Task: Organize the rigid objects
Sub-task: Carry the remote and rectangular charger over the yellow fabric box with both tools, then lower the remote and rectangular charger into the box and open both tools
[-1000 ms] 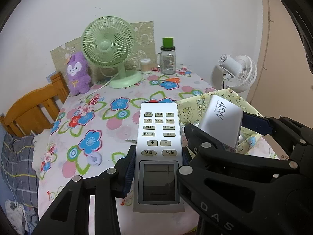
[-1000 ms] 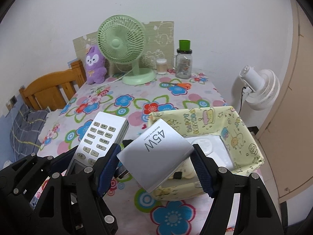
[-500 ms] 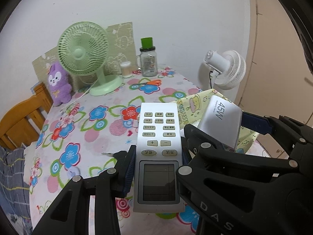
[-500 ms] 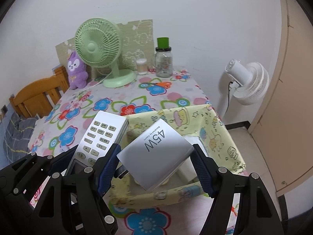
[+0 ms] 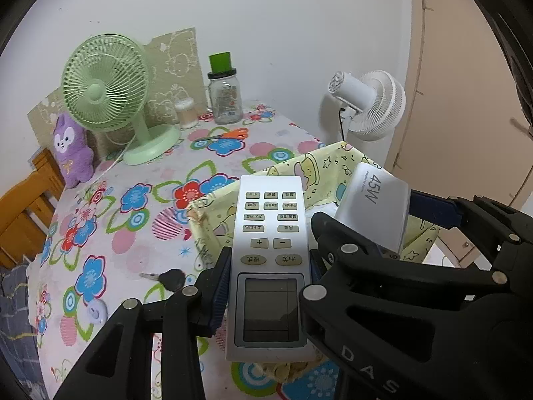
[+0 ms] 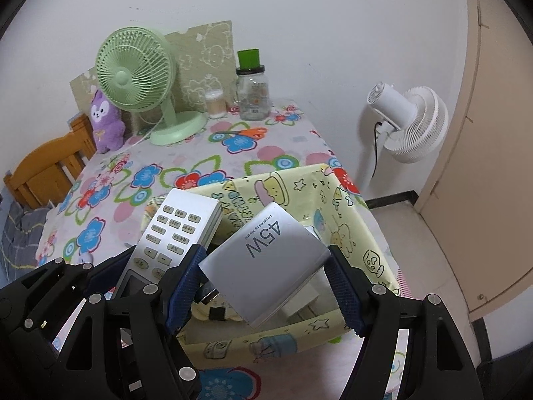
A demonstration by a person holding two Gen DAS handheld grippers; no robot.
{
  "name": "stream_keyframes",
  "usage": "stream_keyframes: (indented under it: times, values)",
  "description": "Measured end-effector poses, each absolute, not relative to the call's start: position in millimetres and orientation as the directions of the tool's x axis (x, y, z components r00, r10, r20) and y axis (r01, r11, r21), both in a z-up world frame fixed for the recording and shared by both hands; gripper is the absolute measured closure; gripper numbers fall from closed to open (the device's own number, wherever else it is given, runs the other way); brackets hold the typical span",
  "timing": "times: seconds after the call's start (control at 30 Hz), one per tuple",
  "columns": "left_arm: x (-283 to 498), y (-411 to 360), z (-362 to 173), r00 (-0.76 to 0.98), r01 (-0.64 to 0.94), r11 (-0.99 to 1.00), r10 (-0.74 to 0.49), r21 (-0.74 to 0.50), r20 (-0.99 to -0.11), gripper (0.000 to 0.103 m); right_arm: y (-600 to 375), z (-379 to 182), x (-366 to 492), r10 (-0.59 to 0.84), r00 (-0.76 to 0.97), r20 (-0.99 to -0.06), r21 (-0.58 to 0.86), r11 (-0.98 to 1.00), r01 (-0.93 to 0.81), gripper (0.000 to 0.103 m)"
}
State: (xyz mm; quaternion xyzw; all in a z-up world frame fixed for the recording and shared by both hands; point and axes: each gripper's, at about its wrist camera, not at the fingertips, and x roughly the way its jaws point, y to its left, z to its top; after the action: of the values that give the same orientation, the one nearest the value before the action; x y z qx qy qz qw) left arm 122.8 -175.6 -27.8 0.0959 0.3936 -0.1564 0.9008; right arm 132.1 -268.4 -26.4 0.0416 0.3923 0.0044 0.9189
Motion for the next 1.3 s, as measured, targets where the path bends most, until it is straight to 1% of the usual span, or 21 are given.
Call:
stream_keyframes:
  times: [0.57,0.67,1.07,1.13,1.23,1.3]
  values:
    - [150,-197,-55,0.553,0.413,0.91,-0.221,0.033,-0.803,0.058,-290,-53,155,0.07,0.627,-0.776,0.12,0.992,0.037,0.028]
    - [154,-197,-60,0.528,0.417,0.909,-0.229,0.015,-0.818,0.058,-291,-58,159,0.071,0.613,-0.787,0.123,0.992,0.042,0.028]
    - [161,-201,-62,0.506,0.443,0.896,-0.233,0.018,-0.83,0.057,-293,-63,169,0.041,0.595,-0.803,0.106,0.992,0.074,0.028]
    - [161,-201,-62,0.507,0.443,0.896,-0.233,0.019,-0.83,0.056,-293,-64,170,0.034,0.593,-0.804,0.1,0.992,0.078,0.028]
    - [161,-200,-61,0.51,0.441,0.897,-0.224,0.029,-0.83,0.05,-293,-65,172,0.026,0.587,-0.809,0.092,0.992,0.084,0.028]
    - [162,-199,-61,0.501,0.453,0.892,-0.241,0.014,-0.831,0.045,-292,-65,172,0.022,0.587,-0.809,0.09,0.992,0.087,0.028]
